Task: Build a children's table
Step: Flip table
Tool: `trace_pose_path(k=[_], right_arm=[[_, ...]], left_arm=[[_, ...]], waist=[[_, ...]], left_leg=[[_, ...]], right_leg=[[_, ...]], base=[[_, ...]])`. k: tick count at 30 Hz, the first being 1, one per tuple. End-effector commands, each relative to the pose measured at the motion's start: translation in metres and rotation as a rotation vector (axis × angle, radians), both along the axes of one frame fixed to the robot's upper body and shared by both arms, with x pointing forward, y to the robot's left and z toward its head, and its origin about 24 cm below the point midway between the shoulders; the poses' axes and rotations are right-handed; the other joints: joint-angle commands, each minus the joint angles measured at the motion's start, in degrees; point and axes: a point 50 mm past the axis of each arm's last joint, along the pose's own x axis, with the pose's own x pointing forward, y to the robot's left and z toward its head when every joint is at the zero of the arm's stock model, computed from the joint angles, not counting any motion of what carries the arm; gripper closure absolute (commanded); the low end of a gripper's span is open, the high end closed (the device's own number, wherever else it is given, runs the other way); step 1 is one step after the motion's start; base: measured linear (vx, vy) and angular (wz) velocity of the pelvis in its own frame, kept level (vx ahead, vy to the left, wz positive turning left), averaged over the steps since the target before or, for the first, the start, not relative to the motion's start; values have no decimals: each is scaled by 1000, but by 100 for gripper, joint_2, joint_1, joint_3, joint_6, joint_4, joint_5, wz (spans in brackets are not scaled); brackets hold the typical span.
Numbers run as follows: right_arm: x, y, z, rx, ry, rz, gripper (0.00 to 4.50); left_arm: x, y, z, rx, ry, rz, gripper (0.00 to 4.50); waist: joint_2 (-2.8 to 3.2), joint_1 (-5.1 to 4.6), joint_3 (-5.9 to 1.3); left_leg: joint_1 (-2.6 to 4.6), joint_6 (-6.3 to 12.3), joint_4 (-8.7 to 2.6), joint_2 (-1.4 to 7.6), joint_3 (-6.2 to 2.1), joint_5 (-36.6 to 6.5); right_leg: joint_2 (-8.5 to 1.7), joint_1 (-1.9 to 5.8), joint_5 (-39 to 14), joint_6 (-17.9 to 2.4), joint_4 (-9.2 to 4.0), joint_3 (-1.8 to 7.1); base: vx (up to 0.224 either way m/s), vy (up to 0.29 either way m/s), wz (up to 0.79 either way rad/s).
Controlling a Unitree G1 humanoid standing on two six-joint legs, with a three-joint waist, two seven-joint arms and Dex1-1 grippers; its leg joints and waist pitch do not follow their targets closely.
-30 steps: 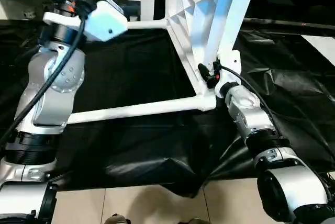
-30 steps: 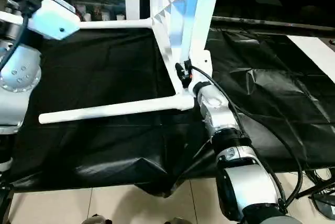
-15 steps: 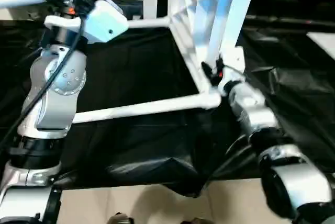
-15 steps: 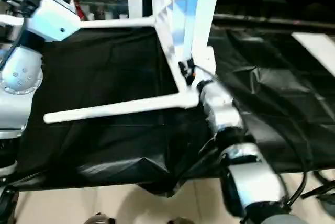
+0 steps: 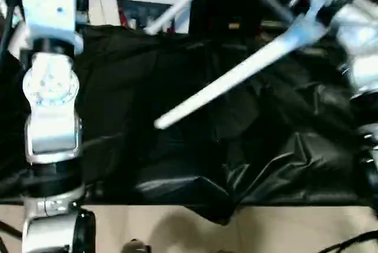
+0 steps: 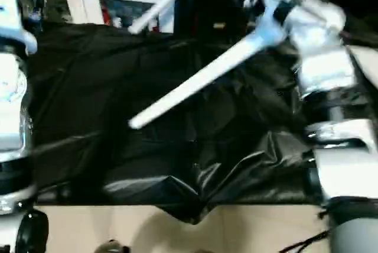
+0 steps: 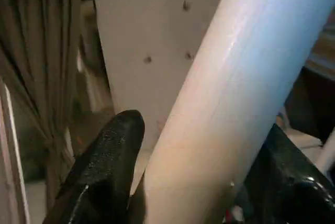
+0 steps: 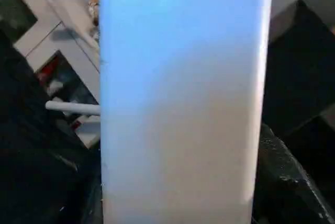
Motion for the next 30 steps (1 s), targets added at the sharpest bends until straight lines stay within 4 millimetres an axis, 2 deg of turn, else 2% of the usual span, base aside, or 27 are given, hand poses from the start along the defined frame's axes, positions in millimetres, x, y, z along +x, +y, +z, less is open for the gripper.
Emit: trace_pose_path(k=[1, 3, 4, 6, 7, 8, 9, 10, 11, 12, 13, 14, 15, 16, 17, 18, 19, 20, 21, 23, 24, 27, 28, 29, 30], right_arm=[[-4, -5, -8, -100, 127, 61, 253], [-7, -3, -2, -123, 128, 69, 253], [-11, 0, 3, -145, 133, 83, 253], [-13, 4, 5, -161, 143, 98, 253], [-15, 8, 8, -182, 151, 113, 253], [-15, 8, 8, -182, 151, 113, 253], [-17, 13, 15, -238, 155, 125, 253], [-17, 14, 18, -261, 153, 123, 253], [-17, 14, 20, -279, 152, 121, 253], [-17, 14, 22, -288, 154, 117, 253], [-18, 15, 24, -302, 155, 116, 253], [-18, 15, 26, -314, 158, 114, 253], [-19, 17, 28, -335, 162, 115, 253], [-20, 18, 30, -345, 165, 118, 253], [-20, 20, 31, -362, 171, 126, 253], [-21, 23, 32, -370, 176, 138, 253], [-21, 25, 32, -375, 181, 145, 253], [-21, 26, 32, -378, 182, 149, 253], [-21, 30, 31, -392, 192, 167, 253], [-21, 34, 29, -402, 200, 184, 253], [-21, 38, 27, -408, 206, 198, 253], [-22, 50, 16, -408, 254, 261, 253], [-22, 51, 15, -413, 260, 271, 253], [-23, 52, 15, -417, 264, 276, 253], [-24, 53, 12, -429, 273, 289, 253]], left_arm=[[8, 26, -49, -160, 246, 81, 184], [8, 24, -56, -170, 280, 68, 200], [9, 21, -63, -183, 318, 58, 200], [9, 19, -70, -191, 346, 53, 210], [8, 17, -78, -207, 382, 51, 220], [8, 17, -78, -207, 382, 51, 226], [6, 16, -96, -225, 448, 56, 232], [4, 16, -103, -224, 477, 56, 236], [3, 15, -108, -223, 493, 59, 236], [2, 15, -111, -222, 503, 59, 241], [0, 15, -114, -226, 515, 62, 246], [-1, 15, -117, -226, 530, 64, 252], [-4, 15, -123, -227, 552, 72, 264], [-5, 15, -125, -226, 564, 78, 273], [-7, 16, -129, -224, 583, 88, 273], [-9, 16, -131, -222, 589, 100, 286], [-10, 17, -132, -222, 593, 109, 297], [-10, 17, -133, -222, 594, 112, 304], [-14, 19, -134, -219, 599, 130, 307], [-16, 20, -135, -218, 602, 141, 311], [-17, 21, -136, -216, 604, 146, 313], [-19, 24, -136, -183, 602, 152, 315], [-19, 23, -136, -178, 601, 146, 316], [-19, 23, -136, -175, 600, 143, 317], [-19, 23, -136, -166, 603, 139, 318]], waist=[[-8, -95, -232], [-11, -136, -220], [-44, -164, -216], [-27, -166, -211], [-59, -208, -212], [-59, -208, -212], [-141, -250, -211], [-120, -250, -212], [-169, -290, -199], [-137, -309, -192], [-195, -339, -193], [-158, -376, -207], [-177, -422, -208], [-166, -426, -221], [-242, -437, -252], [-212, -457, -254], [-296, -451, -247], [-268, -433, -220], [-317, -441, -199], [-295, -447, -196], [-367, -452, -198], [-349, -447, -213], [-355, -452, -214], [-413, -439, -222], [-398, -441, -219]], left_leg=[[252, -138, -405, 191, -110, -2302], [265, -198, -391, 169, -126, -2616], [256, -202, -401, 175, -140, -2639], [263, -214, -408, 182, -153, -2672], [237, -221, -413, 176, -172, -2709], [237, -221, -413, 176, -172, -2709], [213, -236, -411, 178, -182, -2702], [215, -246, -411, 176, -201, -2718], [227, -254, -395, 178, -202, -2811], [251, -272, -382, 166, -209, -2913], [253, -270, -375, 166, -209, -2946], [233, -339, -403, 179, -261, -3016], [178, -387, -443, 196, -312, -3039], [181, -411, -460, 211, -329, -3051], [214, -412, -446, 240, -319, -2946], [186, -420, -473, 261, -315, -2825], [158, -386, -478, 275, -285, -2626], [168, -396, -480, 278, -282, -2631], [191, -406, -457, 270, -257, -2716], [183, -499, -460, 273, -283, -2829], [145, -528, -469, 280, -296, -2734], [164, -599, -475, 284, -279, -2629], [167, -609, -475, 283, -279, -2642], [160, -607, -473, 284, -279, -2579], [174, -624, -472, 288, -274, -2581]], right_leg=[[-272, 2, -2304, -498, -593, 171], [-289, -36, -2710, -401, -658, 166], [-287, -20, -2764, -341, -670, 157], [-302, -27, -2813, -311, -688, 153], [-313, -11, -2926, -253, -703, 140], [-313, -11, -2926, -253, -703, 140], [-323, -3, -3083, -176, -724, 128], [-334, -1, -3132, -166, -714, 122], [-338, -41, -3289, -129, -746, 118], [-340, -70, -3427, -80, -780, 114], [-336, -83, -3481, -49, -800, 106], [-334, -35, -3374, -66, -774, 83], [-341, 13, -3190, -99, -746, 58], [-346, 28, -3035, -137, -746, 56], [-357, 17, -2587, -295, -718, 59], [-349, 46, -2103, -462, -676, 58], [-353, 69, -1792, -556, -646, 67], [-358, 45, -1806, -574, -636, 77], [-365, 8, -1983, -562, -673, 82], [-377, 22, -2142, -514, -667, 75], [-387, 51, -2099, -490, -643, 67], [-364, 36, -1752, -493, -618, 84], [-359, 33, -1721, -490, -610, 84], [-371, 52, -1693, -486, -594, 80], [-369, 36, -1654, -498, -597, 85]], base=[[0, 0, 0], [0, 0, 0], [0, 0, 0], [0, 0, 0], [0, 0, 0], [0, 0, 0], [0, 0, 0], [0, 0, 0], [0, 0, 0], [0, 0, 0], [0, 0, 0], [0, 0, 0], [0, 0, 0], [0, 0, 0], [0, 0, 0], [0, 0, 0], [0, 0, 0], [0, 0, 0], [0, 0, 0], [0, 0, 0], [0, 0, 0], [0, 0, 0], [0, 0, 0], [0, 0, 0], [0, 0, 0]])
